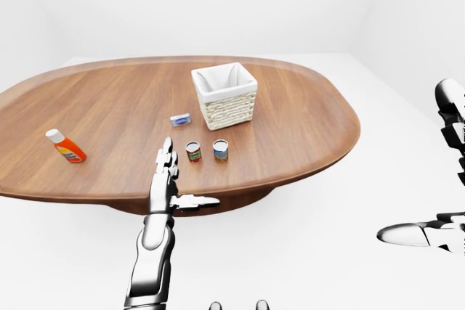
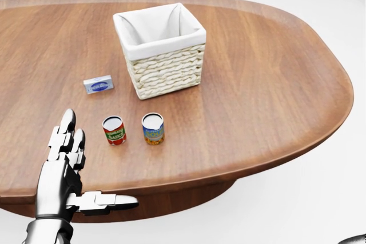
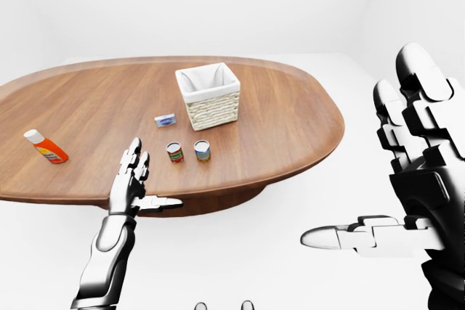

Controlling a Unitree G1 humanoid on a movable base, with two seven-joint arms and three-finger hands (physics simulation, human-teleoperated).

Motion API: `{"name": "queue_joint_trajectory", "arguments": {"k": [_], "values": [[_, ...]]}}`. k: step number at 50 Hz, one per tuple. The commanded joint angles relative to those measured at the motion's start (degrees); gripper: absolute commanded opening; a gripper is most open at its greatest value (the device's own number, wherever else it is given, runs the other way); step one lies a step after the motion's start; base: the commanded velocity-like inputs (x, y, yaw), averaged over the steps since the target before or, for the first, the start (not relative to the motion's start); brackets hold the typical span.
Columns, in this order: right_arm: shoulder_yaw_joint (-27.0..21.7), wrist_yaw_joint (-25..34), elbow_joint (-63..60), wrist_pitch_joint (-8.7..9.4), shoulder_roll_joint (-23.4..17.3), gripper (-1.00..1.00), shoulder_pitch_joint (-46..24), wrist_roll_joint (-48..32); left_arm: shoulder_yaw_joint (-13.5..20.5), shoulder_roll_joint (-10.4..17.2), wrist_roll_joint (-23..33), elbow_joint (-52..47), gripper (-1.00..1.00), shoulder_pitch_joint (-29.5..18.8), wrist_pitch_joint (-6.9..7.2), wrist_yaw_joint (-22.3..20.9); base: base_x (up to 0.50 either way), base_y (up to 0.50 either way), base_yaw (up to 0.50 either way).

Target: Pick up the tomato sauce, and put it in the basket.

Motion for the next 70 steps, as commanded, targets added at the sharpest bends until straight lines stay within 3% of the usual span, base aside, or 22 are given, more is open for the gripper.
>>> {"name": "queue_joint_trajectory", "arguments": {"k": [1, 25, 29, 37, 47, 70], "values": [[1.6, 0.0, 0.0, 0.0, -0.6, 1.0, -0.6, -1.2, 0.0, 0.1, 0.1, 1.0, 1.0, -0.3, -0.64, 0.0, 0.27, 0.0, 0.0], [3.9, 0.0, 0.0, 0.0, -0.1, 1.0, 0.6, -4.1, 0.1, 0.1, 0.0, 1.0, 1.0, -0.3, -0.66, 0.1, 0.27, 0.0, 0.0], [6.0, 0.0, 0.0, 0.0, 0.1, 1.0, -0.6, -5.5, 0.3, 0.2, -0.1, 0.6, 1.0, -0.2, -0.4, 0.1, 0.27, 0.0, 0.0], [5.2, 0.0, 0.0, 0.0, -0.8, 1.0, -0.9, -4.4, 0.3, 0.2, 0.0, 0.9, 1.0, -0.4, -0.49, 0.1, 0.27, 0.0, 0.0], [7.8, 0.0, 0.0, 0.0, 1.0, 1.0, -1.0, -7.1, 0.3, 0.2, -0.1, 1.1, 1.0, -0.4, -0.66, 0.1, 0.26, 0.0, 0.0], [7.7, 0.0, 0.0, 0.0, 1.2, 1.0, -1.2, -7.0, 0.2, 0.1, -0.1, 1.1, 1.0, -0.6, -0.65, 0.2, 0.27, 0.0, 0.0]]}}
